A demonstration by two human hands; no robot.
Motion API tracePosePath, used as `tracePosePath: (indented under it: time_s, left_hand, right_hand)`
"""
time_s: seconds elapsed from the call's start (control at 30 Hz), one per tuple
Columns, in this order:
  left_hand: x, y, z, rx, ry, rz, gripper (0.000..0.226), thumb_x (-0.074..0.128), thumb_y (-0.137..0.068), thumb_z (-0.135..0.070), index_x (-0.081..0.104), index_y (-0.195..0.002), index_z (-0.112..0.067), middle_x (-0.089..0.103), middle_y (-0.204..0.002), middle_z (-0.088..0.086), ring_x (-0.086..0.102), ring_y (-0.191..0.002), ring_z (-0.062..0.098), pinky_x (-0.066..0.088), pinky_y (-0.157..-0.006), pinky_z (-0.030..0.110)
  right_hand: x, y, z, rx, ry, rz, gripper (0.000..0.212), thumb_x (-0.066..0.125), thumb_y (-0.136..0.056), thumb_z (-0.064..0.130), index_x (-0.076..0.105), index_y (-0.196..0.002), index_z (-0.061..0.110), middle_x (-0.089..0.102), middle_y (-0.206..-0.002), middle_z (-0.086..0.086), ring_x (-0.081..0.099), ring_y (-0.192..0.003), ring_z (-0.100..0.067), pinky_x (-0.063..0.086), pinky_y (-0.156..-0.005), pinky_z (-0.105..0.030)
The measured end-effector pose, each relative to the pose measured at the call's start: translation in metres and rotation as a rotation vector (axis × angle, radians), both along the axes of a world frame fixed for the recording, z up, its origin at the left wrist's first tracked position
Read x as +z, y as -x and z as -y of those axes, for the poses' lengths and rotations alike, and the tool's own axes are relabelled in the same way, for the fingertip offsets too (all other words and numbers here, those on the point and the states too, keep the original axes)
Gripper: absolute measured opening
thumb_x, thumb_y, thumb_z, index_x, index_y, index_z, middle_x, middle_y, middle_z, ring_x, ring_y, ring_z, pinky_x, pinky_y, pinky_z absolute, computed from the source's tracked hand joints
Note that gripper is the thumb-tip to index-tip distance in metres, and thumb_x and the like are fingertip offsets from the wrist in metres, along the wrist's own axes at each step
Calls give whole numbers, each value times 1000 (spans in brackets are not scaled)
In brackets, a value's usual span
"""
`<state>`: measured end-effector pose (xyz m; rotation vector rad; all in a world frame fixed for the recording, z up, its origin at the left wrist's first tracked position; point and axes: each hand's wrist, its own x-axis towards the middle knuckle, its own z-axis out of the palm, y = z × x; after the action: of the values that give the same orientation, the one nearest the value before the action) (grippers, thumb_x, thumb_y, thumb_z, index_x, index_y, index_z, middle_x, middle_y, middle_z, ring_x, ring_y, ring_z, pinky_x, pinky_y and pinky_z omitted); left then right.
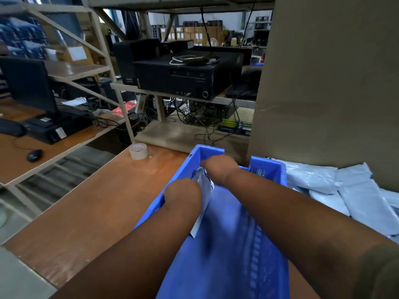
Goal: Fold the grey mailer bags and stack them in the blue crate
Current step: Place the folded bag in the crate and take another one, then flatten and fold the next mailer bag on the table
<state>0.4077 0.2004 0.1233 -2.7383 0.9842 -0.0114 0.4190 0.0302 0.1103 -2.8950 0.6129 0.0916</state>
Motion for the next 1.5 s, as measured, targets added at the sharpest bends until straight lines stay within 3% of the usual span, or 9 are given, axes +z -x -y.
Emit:
tracePosePath:
  time_s: [0.2,0.5,0.7,0.83,0.93,1.07,1.2,1.37,1.5]
  left_hand:
    - [47,50,34,-183,83,106,27,54,-103,-26,70,-124,-21,71,-127,0,69,-120,24,56,-95,38]
    - [94,188,132,-479,119,209,29,62,-94,-32,73,-117,-19,73,-120,4,71,-112,27,56,-89,37]
    - [50,287,194,-625,81,131,29,61,-95,-31,70,-120,-20,70,-125,4,68,-118,26,55,-92,38]
    - [4,337,227,-710,80,-35,36,65,-99,-41,65,-131,-27,64,-137,-1,62,-127,24,50,-105,39]
    - [-28,372,245,-734,83,-163,33,64,-96,-46,66,-123,-28,68,-126,-1,65,-120,25,50,-92,35]
    - [-67,407,266,-742,97,-206,29,63,-90,-44,67,-113,-27,69,-118,2,66,-110,27,54,-87,37]
    - [-84,435,289,-782,117,-122,43,67,-91,-51,59,-122,-22,59,-123,6,57,-113,30,51,-85,42]
    - [-91,451,318,-728,294,-100,59,72,-91,-51,44,-131,-18,53,-131,7,54,-112,29,52,-85,44]
    - [-94,451,336,-683,288,-151,85,67,-95,-39,20,-163,-22,47,-145,11,58,-117,32,53,-89,45]
  right_hand:
    - [52,75,28,115,250,72,27,65,-96,33,70,-122,33,71,-121,-5,68,-108,-32,47,-77,-35]
    - [93,279,111,-85,186,108,35,68,-97,37,69,-131,31,71,-131,-6,65,-120,-30,50,-93,-35]
    - [63,426,160,-286,112,42,38,69,-96,42,66,-133,34,68,-131,-1,62,-121,-25,46,-91,-31]
    - [15,501,183,-364,-11,-49,41,72,-89,51,65,-128,38,67,-120,5,63,-114,-21,51,-87,-35]
    - [-26,547,196,-414,-25,-78,26,68,-90,50,64,-113,38,62,-112,6,64,-113,-23,46,-81,-33]
    - [-68,596,200,-482,105,-62,42,64,-92,41,61,-133,35,49,-139,-3,50,-128,-29,51,-90,-41]
    - [-88,621,214,-536,196,19,47,55,-95,30,53,-142,32,38,-159,-8,36,-146,-31,48,-99,-46]
    - [-97,623,238,-601,121,74,77,60,-92,32,25,-160,29,35,-159,-7,37,-145,-33,45,-104,-52]
    - [-102,612,243,-611,70,142,80,57,-94,42,19,-165,30,44,-151,-5,45,-133,-32,42,-99,-50]
